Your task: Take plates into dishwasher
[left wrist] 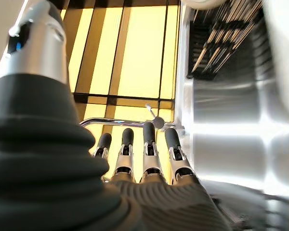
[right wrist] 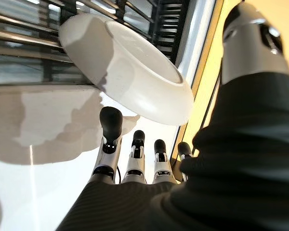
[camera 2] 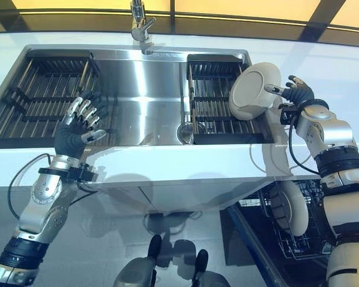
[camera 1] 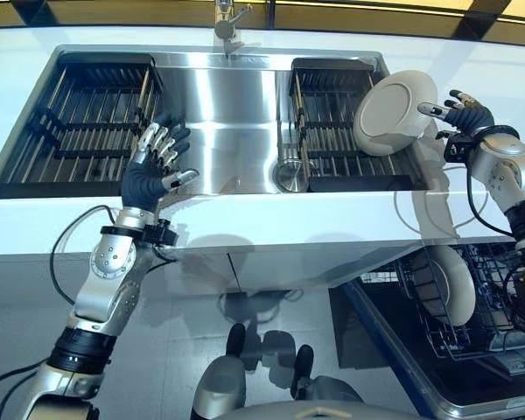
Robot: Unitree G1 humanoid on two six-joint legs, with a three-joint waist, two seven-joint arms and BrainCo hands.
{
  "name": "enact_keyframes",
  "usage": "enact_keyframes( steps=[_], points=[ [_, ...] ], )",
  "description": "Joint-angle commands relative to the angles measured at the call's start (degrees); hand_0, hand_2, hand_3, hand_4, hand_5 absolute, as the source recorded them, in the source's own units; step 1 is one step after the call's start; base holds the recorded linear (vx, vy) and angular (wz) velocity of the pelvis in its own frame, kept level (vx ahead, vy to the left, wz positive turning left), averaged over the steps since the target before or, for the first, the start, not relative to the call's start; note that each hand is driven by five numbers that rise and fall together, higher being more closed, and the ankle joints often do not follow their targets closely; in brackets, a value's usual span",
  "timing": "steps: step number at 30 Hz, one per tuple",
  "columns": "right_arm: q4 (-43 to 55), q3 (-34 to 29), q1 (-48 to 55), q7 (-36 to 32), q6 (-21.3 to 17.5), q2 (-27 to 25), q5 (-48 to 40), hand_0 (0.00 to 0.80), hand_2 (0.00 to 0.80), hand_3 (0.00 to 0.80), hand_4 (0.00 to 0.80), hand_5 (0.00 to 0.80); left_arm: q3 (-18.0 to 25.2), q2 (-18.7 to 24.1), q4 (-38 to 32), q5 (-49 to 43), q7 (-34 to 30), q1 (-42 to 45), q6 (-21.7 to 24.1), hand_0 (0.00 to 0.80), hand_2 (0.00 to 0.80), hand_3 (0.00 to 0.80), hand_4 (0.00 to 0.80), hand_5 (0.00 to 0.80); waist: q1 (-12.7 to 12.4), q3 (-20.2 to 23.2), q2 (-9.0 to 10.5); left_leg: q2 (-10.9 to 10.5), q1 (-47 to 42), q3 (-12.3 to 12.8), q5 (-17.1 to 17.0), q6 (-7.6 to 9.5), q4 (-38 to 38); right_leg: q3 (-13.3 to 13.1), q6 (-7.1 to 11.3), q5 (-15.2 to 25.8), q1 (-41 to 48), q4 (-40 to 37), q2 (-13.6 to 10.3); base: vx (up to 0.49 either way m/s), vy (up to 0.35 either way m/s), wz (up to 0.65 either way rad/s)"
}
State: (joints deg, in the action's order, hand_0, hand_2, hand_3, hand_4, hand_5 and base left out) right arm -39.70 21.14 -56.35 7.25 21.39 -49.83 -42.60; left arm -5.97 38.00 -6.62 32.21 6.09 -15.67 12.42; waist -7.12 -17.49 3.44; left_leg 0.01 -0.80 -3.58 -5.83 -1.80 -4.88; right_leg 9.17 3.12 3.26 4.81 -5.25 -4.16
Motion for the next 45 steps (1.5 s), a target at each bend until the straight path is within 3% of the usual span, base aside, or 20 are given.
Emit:
enact_keyframes(
  steps=[1,9,18,45],
  points=[
    [-2.45,5.14,-8.84,1.09,-0.23,-0.8,3.98,0.0,0.0,0.0,0.0,0.0,0.26,2.9,-2.9,-3.19,3.24,-5.4,0.43,0.0,0.0,0.0,0.0,0.0,0.74,3.33,0.17,-3.48,-1.36,0.2,4.34,3.77,-0.12,0.42,-1.96,0.3,-0.95,0.25,2.64,0.0,0.0,0.0],
    [-2.88,7.31,-10.53,1.56,4.32,0.27,5.74,0.0,0.0,0.0,0.0,0.0,1.09,4.23,-4.28,2.75,3.56,-11.71,-1.83,0.0,0.0,0.0,0.0,0.0,1.48,3.69,-0.07,-3.52,-1.85,0.31,4.54,3.7,-0.12,0.12,-2.09,-0.06,-0.5,0.25,2.72,0.0,0.0,0.0],
    [-1.37,7.31,-10.0,2.15,6.88,1.86,7.19,0.0,0.0,0.0,0.0,0.0,1.11,2.73,-5.3,-0.61,4.57,-12.09,-0.71,0.0,0.0,0.0,0.0,0.0,1.74,3.18,-0.1,-3.56,-1.67,0.33,4.58,3.69,-0.12,-0.37,-2.24,-0.22,-0.68,0.25,2.88,0.0,0.0,0.0],
    [-1.62,9.71,-12.0,2.46,8.8,2.6,8.91,0.0,0.0,0.0,0.0,0.0,1.58,2.91,-5.58,-2.41,6.19,-11.14,2.63,0.0,0.0,0.0,0.0,0.0,0.61,0.39,-0.27,-3.86,-0.59,-0.97,3.89,3.62,-0.12,0.13,-2.31,0.17,-1.28,0.25,2.75,-0.001,0.004,0.0]
  ],
)
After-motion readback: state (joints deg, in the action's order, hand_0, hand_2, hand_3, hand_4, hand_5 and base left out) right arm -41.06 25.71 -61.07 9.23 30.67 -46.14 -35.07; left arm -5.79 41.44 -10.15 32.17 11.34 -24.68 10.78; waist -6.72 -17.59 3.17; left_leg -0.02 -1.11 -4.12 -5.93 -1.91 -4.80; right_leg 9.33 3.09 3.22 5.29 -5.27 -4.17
